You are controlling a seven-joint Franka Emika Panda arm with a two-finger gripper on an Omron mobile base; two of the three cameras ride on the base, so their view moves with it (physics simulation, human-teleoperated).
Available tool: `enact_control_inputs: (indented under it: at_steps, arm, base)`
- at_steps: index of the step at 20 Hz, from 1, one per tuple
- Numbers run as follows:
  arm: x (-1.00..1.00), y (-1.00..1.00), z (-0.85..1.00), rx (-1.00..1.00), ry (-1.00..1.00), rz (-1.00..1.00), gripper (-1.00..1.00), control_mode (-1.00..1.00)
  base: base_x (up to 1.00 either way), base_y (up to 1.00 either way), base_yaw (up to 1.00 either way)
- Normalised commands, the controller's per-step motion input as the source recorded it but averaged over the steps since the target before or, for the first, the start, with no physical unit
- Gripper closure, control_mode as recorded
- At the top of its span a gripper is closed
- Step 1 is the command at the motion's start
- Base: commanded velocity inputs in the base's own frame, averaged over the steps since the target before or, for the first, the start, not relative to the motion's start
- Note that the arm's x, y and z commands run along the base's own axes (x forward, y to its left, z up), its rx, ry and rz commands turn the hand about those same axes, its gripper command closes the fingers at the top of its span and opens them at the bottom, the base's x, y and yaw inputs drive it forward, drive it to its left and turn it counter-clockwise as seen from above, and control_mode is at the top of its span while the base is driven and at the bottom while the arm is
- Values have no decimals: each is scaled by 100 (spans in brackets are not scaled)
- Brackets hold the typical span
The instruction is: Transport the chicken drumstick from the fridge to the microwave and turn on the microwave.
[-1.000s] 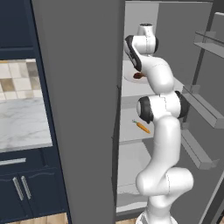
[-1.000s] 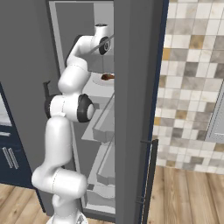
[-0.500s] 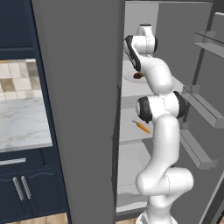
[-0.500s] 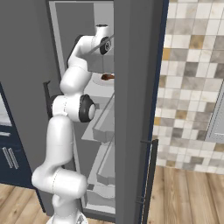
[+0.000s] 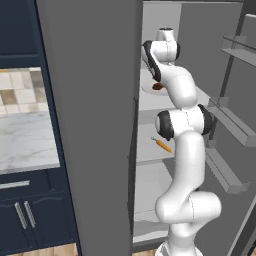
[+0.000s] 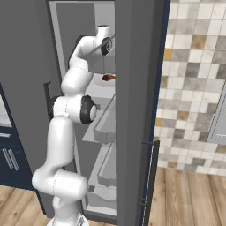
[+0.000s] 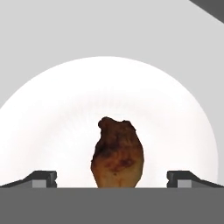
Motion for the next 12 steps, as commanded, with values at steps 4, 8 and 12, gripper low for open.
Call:
enact_control_inputs:
  at_steps: [4, 8, 12]
  arm:
    - [-6, 4, -5, 0, 0, 0, -100, -100]
    - [0, 5, -8, 0, 0, 0, -100, -100]
    - [-5, 5, -13, 0, 0, 0, -100, -100]
  base:
    - [0, 0, 0]
    - [0, 0, 0]
    - [0, 0, 0]
